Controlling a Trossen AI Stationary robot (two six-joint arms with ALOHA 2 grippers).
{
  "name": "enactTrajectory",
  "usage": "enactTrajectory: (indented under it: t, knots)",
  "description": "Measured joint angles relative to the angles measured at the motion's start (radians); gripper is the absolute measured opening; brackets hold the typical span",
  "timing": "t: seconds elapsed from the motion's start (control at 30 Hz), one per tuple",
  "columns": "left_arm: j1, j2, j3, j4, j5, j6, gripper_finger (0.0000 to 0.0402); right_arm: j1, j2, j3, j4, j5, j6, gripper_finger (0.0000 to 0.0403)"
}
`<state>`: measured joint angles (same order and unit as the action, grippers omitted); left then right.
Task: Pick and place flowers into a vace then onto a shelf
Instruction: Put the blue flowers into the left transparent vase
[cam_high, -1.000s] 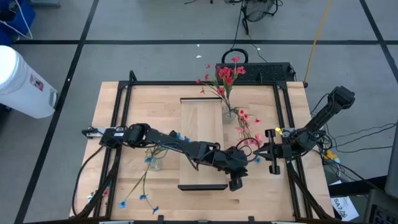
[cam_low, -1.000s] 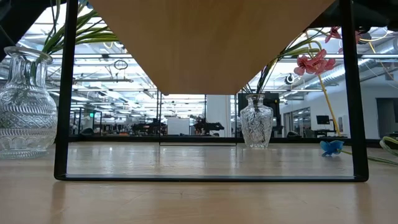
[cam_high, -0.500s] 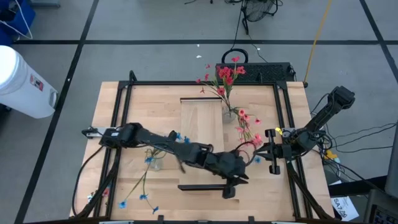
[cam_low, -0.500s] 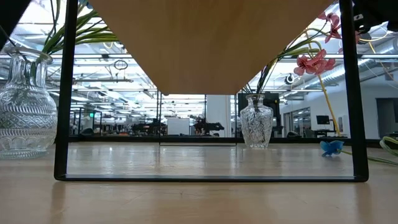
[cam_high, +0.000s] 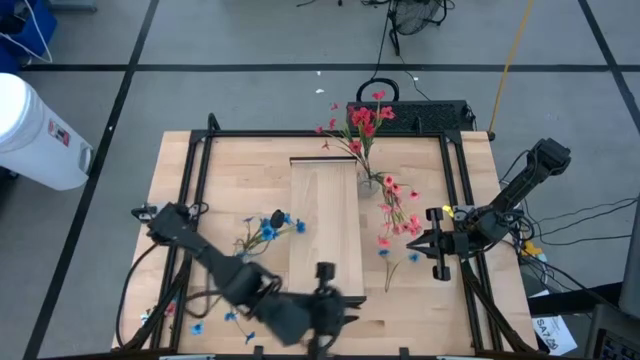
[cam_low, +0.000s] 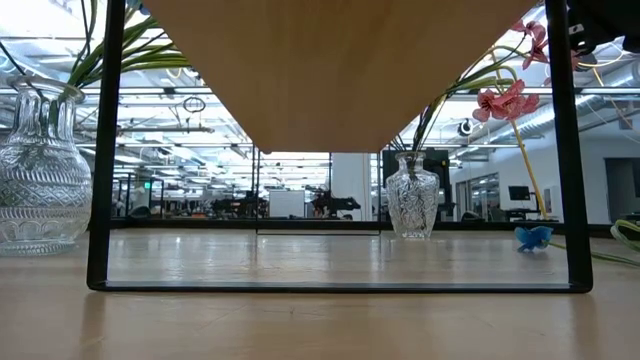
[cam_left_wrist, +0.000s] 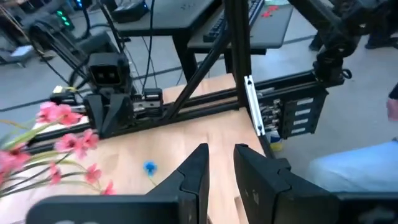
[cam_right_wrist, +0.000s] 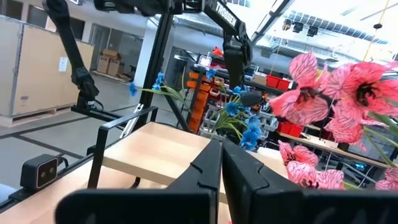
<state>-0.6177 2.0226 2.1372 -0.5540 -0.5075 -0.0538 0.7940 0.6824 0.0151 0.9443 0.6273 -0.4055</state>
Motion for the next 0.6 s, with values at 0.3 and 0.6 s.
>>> enactTrajectory:
  t: [0.3,0.6]
  knots:
    - [-0.141,-0.028,0.000,-0.119,-0.240,-0.031,0.0081,0.000,0.000,0.000,-0.008,0.000,0.000,0.0008]
    - [-0.243,-0.034,-0.099,-0.140,-0.371,-0.108,0.0081,0.000,0.000,0.000,-0.008,0.000,0.000,0.0009]
